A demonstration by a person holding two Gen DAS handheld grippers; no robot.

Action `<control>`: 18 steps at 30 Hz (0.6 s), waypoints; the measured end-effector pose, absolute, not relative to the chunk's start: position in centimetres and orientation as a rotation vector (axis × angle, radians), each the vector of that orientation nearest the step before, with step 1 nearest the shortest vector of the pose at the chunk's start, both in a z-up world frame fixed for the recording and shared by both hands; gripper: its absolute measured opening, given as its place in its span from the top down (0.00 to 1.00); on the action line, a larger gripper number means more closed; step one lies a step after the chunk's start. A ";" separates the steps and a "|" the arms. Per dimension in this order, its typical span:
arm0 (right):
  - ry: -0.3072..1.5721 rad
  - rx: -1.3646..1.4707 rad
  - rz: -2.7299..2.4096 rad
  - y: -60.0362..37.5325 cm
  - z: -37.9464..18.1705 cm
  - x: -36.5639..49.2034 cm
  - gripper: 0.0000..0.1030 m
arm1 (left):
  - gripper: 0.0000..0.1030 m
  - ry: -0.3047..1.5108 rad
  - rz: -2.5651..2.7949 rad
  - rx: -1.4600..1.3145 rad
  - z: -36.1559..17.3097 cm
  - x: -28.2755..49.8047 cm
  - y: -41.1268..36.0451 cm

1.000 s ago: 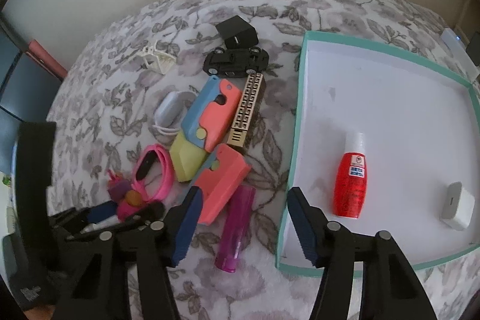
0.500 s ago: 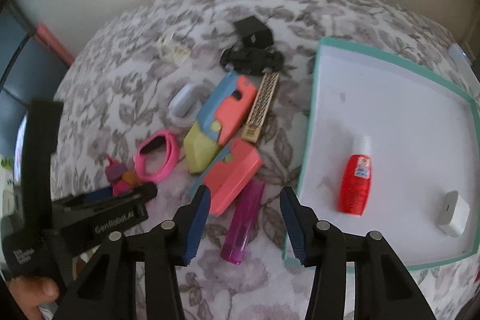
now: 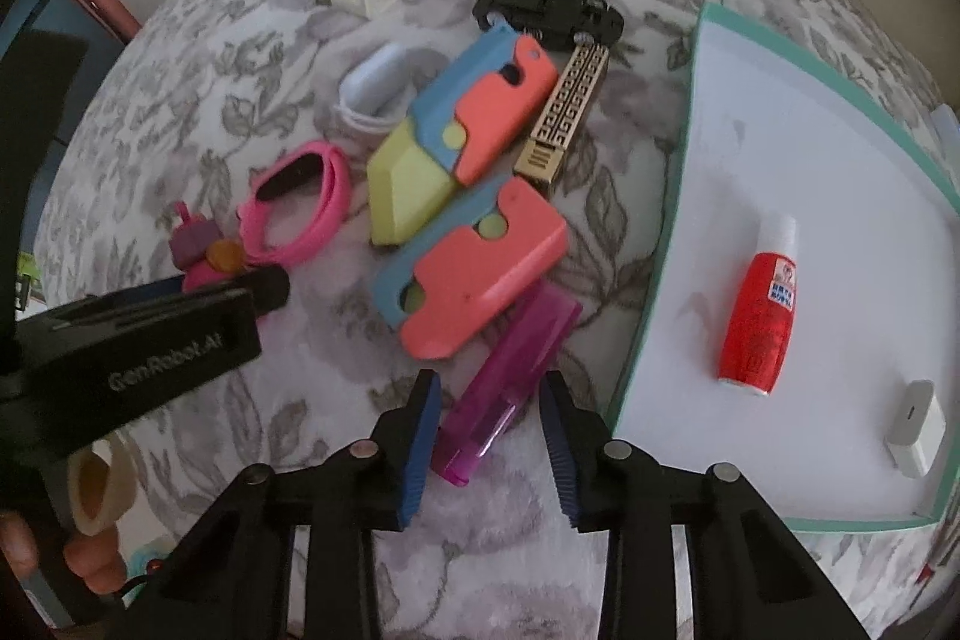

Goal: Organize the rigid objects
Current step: 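Grasp the pink toy figure with the left gripper while the right gripper grasps the purple tube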

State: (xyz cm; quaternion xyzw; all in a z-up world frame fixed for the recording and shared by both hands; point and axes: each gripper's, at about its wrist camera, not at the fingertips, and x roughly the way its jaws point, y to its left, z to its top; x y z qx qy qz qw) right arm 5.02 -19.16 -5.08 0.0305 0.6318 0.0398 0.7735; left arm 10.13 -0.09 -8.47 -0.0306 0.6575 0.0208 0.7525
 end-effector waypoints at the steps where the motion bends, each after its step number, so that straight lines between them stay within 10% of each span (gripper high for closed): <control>1: 1.378 0.062 0.083 -19.1 -5.3 5.0 0.68 | 0.38 1.436 0.046 -0.066 -8.5 10.1 -0.1; 18: 1.353 -0.072 0.058 -15.8 -6.5 4.4 0.73 | 0.38 1.436 0.053 -0.062 -8.7 10.1 -0.4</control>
